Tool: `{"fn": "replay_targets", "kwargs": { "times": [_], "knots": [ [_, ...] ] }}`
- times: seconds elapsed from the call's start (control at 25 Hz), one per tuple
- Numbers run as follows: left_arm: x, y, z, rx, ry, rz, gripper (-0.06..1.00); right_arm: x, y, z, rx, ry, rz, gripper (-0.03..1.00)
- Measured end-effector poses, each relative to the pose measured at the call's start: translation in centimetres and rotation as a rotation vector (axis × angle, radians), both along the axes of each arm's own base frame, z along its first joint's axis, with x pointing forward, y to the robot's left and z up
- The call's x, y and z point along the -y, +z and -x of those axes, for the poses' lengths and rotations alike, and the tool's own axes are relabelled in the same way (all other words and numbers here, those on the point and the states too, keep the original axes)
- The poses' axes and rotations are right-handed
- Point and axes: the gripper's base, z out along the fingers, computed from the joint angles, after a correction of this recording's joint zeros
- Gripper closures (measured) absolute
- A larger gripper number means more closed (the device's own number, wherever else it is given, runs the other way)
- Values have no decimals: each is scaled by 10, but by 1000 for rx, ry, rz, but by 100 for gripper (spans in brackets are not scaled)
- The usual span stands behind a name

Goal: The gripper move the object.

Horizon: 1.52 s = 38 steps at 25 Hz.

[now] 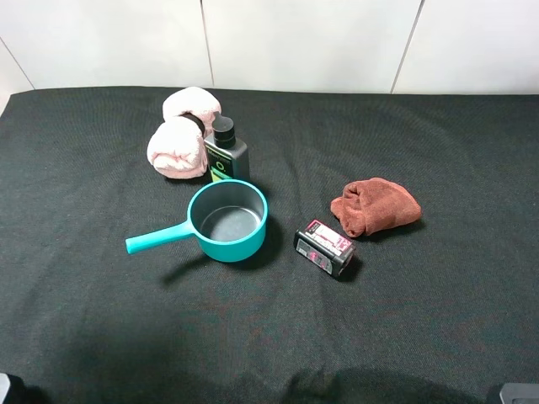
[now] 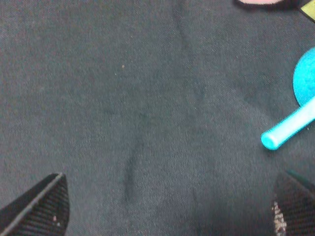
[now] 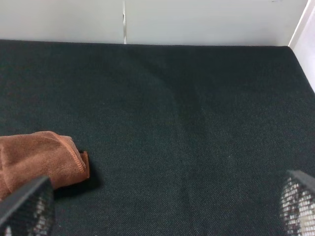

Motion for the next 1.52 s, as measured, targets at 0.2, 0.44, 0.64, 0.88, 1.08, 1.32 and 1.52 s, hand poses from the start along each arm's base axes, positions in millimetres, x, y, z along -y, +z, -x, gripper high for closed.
{"fn": "replay_targets", "kwargs": {
  "times": [0.2,0.44,0.64,0.88,1.08,1.32,1.52],
  "knots": [
    [2,-10,39,78,-1,-2,9,0,0,0,0,0,0,27],
    [4,-27,80,197,-2,-7,9,0,0,0,0,0,0,27],
    [6,-40,101,278,-28,-17,9,0,0,0,0,0,0,27],
    [6,-55,108,298,-77,-18,9,0,0,0,0,1,-1,27],
    [6,-57,118,391,-109,-25,9,0,0,0,0,2,-2,27],
    [5,-60,129,469,-127,-31,9,0,0,0,0,2,-2,27],
    [4,-62,126,482,-120,-46,9,0,0,0,0,2,-3,27]
  ]
}}
